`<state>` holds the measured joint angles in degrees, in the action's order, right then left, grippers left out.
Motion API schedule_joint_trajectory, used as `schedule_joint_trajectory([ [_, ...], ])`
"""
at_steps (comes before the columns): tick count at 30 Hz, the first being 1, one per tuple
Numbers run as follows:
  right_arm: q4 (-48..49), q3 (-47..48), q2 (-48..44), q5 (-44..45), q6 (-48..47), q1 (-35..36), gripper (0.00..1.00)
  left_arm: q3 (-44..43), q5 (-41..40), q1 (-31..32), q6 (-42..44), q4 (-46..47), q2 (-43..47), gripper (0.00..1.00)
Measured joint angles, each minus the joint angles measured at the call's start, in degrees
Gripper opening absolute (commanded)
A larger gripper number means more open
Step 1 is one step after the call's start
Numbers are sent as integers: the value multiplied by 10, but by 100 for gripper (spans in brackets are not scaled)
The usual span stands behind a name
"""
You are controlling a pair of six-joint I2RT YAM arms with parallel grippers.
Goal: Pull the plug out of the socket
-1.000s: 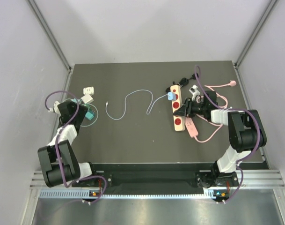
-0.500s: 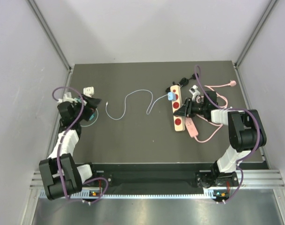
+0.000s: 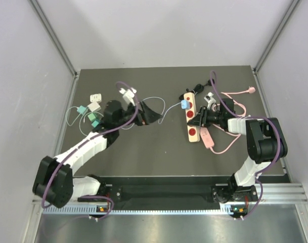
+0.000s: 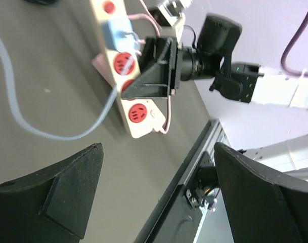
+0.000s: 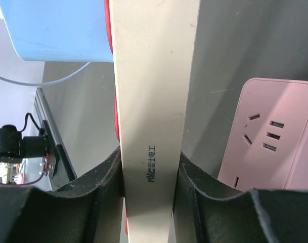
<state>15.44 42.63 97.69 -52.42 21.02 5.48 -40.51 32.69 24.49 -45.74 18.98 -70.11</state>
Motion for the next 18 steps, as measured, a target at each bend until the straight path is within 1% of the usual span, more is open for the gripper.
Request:
schedule_joint_trajectory([
  [6,0,0,0,-1,0,0,0,-78,-88,122,30,-10,-114,93],
  [10,0,0,0,-2,0,0,0,-139,-167,181,55,-15,-195,93],
  [14,0,0,0,-2,0,0,0,-186,-250,219,76,-16,-258,92],
  [18,0,0,0,-2,0,0,0,-224,-320,227,81,-17,-314,92],
])
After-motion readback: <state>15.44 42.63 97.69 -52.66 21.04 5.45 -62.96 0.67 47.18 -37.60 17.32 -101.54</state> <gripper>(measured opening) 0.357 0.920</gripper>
